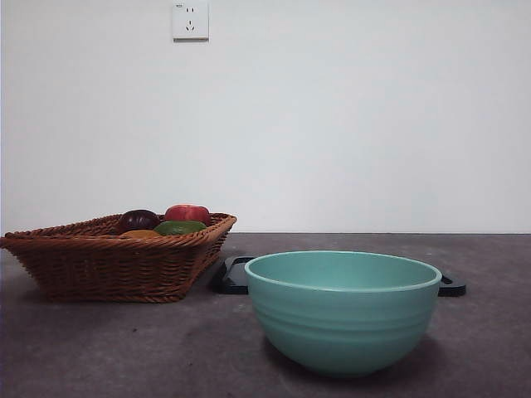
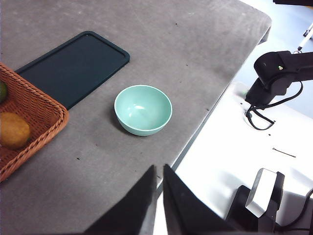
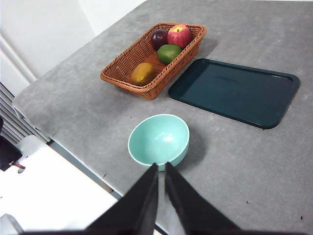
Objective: Pick up the wifruite, put it on the bowl, pick up the plate, put it on desk
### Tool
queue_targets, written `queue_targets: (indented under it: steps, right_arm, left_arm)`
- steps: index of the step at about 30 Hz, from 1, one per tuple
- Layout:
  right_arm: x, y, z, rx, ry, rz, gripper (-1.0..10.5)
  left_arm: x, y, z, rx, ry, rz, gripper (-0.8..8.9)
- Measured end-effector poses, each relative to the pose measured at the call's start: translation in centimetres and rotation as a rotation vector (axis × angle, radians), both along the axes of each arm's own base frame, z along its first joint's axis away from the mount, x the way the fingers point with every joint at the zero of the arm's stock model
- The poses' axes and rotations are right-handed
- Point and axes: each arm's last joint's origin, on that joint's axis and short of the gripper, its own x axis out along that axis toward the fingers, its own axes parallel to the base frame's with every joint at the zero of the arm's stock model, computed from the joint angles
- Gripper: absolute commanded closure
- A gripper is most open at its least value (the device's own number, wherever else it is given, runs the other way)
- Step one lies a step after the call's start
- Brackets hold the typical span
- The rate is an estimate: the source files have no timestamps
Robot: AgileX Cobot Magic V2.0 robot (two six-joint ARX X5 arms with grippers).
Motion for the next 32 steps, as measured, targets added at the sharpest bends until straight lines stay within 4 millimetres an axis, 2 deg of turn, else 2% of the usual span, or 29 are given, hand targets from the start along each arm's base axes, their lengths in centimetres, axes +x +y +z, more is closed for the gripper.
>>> queue_targets:
  steps: [4, 9, 13, 17, 21, 24, 27, 30, 32]
  right_arm:
    - [0.0, 0.0, 0.0, 0.0, 0.0, 0.0, 9.3]
    - [0.0, 0.0, 0.0, 0.0, 0.0, 0.0, 9.3]
    - [0.0, 0.0, 0.0, 0.0, 0.0, 0.0, 9.3]
    - [0.0, 0.0, 0.0, 0.0, 0.001, 0.0, 9.3]
    - [0.0, 0.0, 0.0, 0.0, 0.0, 0.0, 9.3]
    - [0.0, 0.0, 0.0, 0.0, 0.0, 0.0, 9.3]
    - [0.0, 0.0, 0.0, 0.0, 0.0, 0.0, 9.3]
    - [0.0, 0.0, 0.0, 0.0, 0.0, 0.0, 9.3]
    - [0.0, 0.0, 0.0, 0.0, 0.0, 0.0, 9.3]
  left_arm:
    - [0.1, 0.1, 0.0, -0.001, -0.001, 0.037, 7.94]
    - [0.7, 0.3, -0.1, -0.01, -0.017, 0.186, 7.94]
    - [2.1, 0.4, -1.6, -0.045, -0.091, 0.33, 7.94]
    - [4.3, 0.6, -6.0, -0.134, -0.191, 0.478, 7.94]
    - [6.3, 0.9, -12.2, -0.209, -0.267, 0.576, 7.94]
    - [7.2, 1.3, -17.1, -0.208, -0.274, 0.676, 7.94]
    - [7.6, 1.6, -21.0, -0.19, -0.24, 0.779, 7.94]
    - [7.6, 1.9, -23.2, -0.171, -0.211, 0.855, 7.94]
    - [7.5, 2.0, -23.8, -0.174, -0.218, 0.88, 7.94]
